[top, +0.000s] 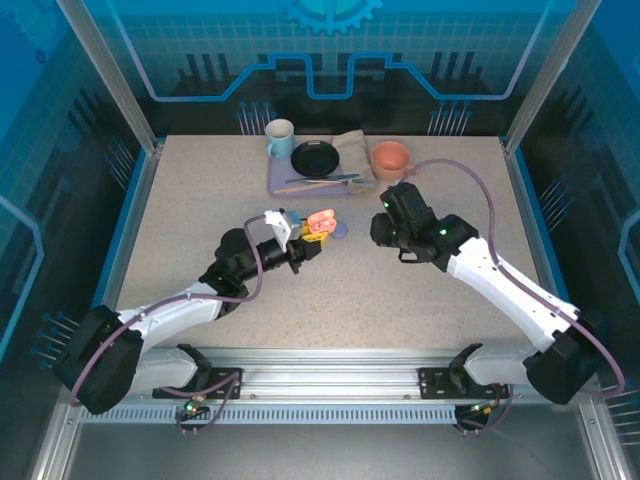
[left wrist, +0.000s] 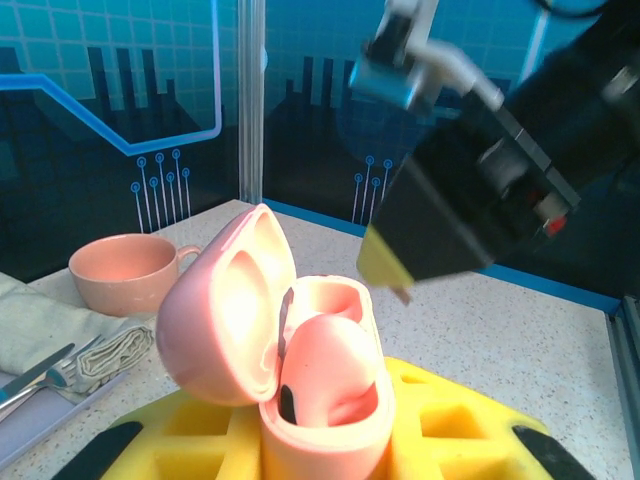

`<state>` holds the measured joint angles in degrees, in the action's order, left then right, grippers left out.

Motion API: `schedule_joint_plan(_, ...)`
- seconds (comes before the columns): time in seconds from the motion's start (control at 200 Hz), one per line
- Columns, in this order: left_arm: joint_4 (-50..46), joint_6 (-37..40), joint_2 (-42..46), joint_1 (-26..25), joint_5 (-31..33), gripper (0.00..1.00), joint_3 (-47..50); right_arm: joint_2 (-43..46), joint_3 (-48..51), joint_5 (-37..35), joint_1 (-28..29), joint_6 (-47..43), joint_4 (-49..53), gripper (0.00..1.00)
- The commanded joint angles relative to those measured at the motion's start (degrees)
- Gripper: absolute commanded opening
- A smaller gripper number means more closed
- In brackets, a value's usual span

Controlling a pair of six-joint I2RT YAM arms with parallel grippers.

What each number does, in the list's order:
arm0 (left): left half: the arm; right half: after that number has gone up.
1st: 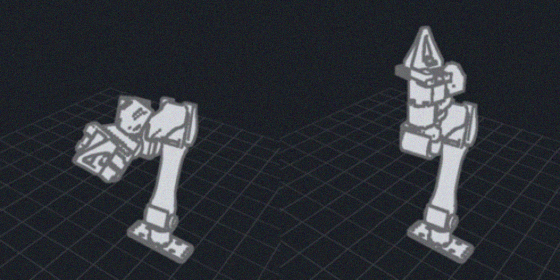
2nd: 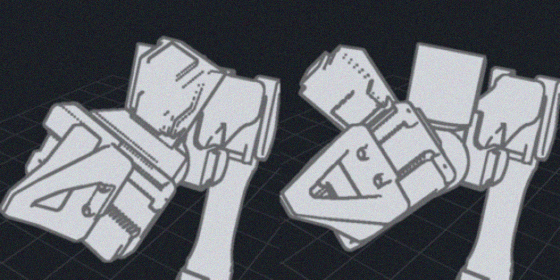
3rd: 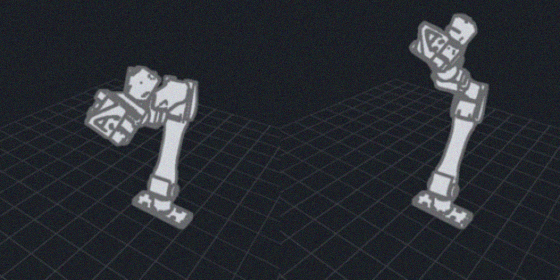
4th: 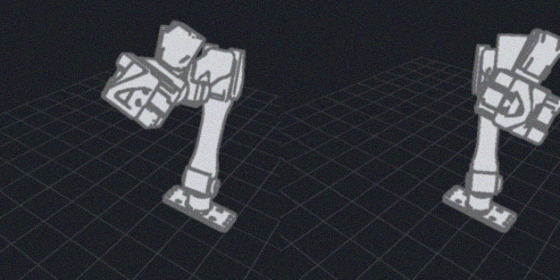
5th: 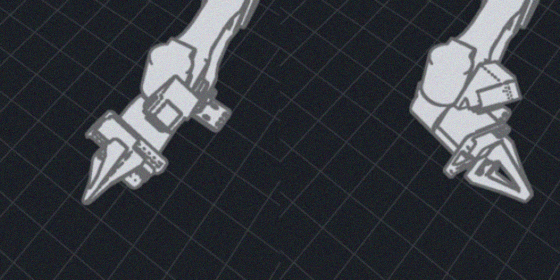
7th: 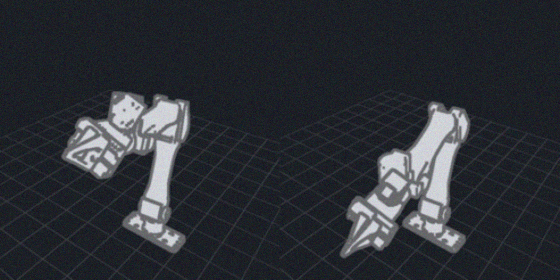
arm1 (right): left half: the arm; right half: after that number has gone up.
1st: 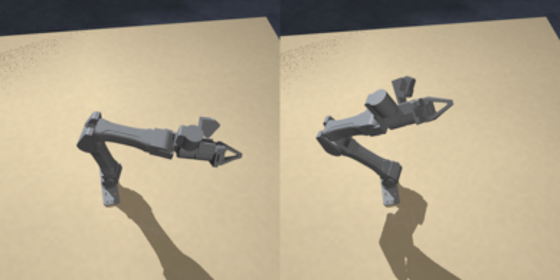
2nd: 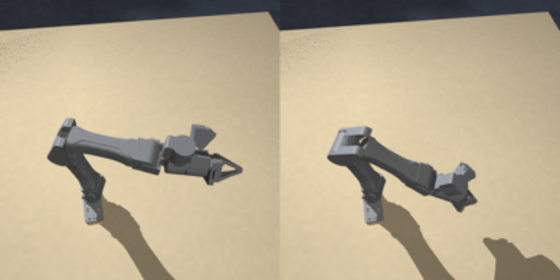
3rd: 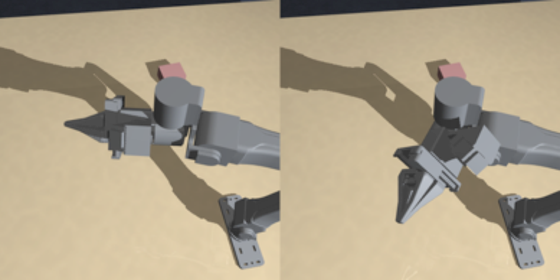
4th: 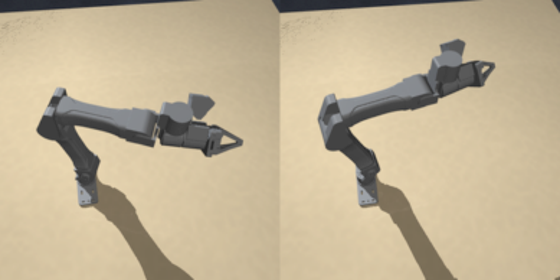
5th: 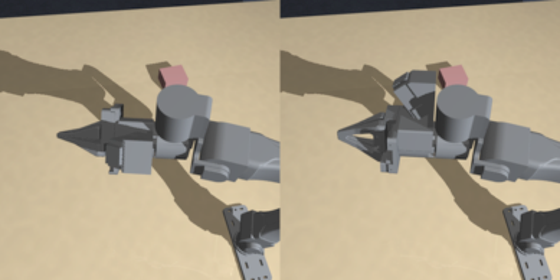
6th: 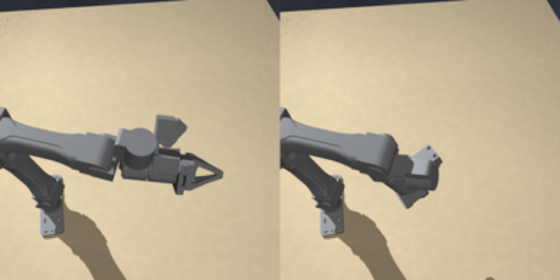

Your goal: Insert the wireless bluetooth earbuds into the charging case

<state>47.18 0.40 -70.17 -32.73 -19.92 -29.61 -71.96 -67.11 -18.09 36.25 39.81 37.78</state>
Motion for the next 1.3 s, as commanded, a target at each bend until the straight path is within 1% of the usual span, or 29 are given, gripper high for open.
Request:
schedule_joint_plan(0.0,0.82,0.15,-0.78,0.43,-2.51,0.0,-3.37,3.23,-3.55,-2.95,1.96,-6.76,-3.36,0.28)
schedule_joint_plan(0.2,0.71,-0.55,-2.65,0.34,-3.32,0.0,-6.1,5.51,-7.07,-1.95,3.99,-12.59,-10.43,0.28)
schedule_joint_plan(0.41,1.48,-2.02,-4.86,0.25,-3.48,0.0,-8.41,4.14,-9.22,-0.09,6.02,-15.55,-16.33,0.29)
schedule_joint_plan(0.55,1.86,-2.77,-5.92,0.16,-3.37,0.0,-9.43,2.86,-8.92,1.15,7.38,-17.52,-19.91,0.29)
schedule_joint_plan(0.775,1.89,-3.82,-6.34,0.18,-3.46,0.0,-10.32,2.71,-5.66,4.03,9.18,-23.3,-26.25,0.29)
schedule_joint_plan(0.9,1.95,-4.1,-6.12,0.19,-3.54,0.0,-10.45,2.71,-4.29,4.85,9.47,-24.59,-27.74,0.28)
schedule_joint_plan(1.296,1.47,-4.42,-5.04,0.17,-3.71,0.0,-10.45,1.92,-1.4,4.55,9.36,-23.73,-28.82,0.28)
